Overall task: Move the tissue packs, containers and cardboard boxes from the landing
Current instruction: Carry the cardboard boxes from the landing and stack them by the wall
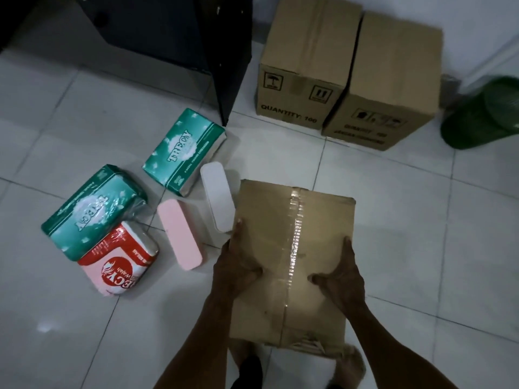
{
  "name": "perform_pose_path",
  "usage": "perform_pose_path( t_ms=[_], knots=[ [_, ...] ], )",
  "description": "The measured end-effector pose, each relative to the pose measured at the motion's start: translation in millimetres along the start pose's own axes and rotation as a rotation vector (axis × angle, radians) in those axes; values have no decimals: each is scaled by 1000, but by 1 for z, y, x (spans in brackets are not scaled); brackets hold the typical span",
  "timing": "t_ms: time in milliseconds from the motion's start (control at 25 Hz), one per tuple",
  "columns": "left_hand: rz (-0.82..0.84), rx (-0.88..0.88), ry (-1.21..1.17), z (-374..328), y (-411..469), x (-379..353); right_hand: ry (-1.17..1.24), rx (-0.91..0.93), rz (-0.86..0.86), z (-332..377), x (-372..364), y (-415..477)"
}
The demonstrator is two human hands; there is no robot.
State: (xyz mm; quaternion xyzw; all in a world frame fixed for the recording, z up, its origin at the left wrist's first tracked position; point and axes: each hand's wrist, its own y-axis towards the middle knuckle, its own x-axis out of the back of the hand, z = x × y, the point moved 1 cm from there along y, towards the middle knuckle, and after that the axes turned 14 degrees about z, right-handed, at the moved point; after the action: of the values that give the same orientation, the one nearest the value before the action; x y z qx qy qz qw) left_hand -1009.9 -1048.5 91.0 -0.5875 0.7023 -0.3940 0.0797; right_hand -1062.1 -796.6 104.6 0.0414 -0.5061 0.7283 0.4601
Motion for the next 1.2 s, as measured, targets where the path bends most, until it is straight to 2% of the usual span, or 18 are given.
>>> perform_pose_path(
  t_ms=[200,280,360,440,640,760,960,1200],
  knots=[
    [46,-43,59,-21,13,-21,69,-33,-28,-35,12,-7],
    [-33,-42,110,-23,20,-26,62,-11,9,-43,9,1],
    [-130,6,283,-35,20,-45,77,-21,65,-54,7,1],
    [-151,72,388,-53,13,-79,161,-30,107,-67,7,-8],
    [23,52,491,-112,-2,-177,347,-64,19,-146,49,-44],
    [97,6,483,-159,-7,-243,451,-103,-70,-213,101,-69],
    [248,-115,574,-255,-30,-415,641,-206,-253,-366,204,-132],
    [514,-315,678,-423,-103,-684,936,-384,-521,-589,345,-279]
  ],
)
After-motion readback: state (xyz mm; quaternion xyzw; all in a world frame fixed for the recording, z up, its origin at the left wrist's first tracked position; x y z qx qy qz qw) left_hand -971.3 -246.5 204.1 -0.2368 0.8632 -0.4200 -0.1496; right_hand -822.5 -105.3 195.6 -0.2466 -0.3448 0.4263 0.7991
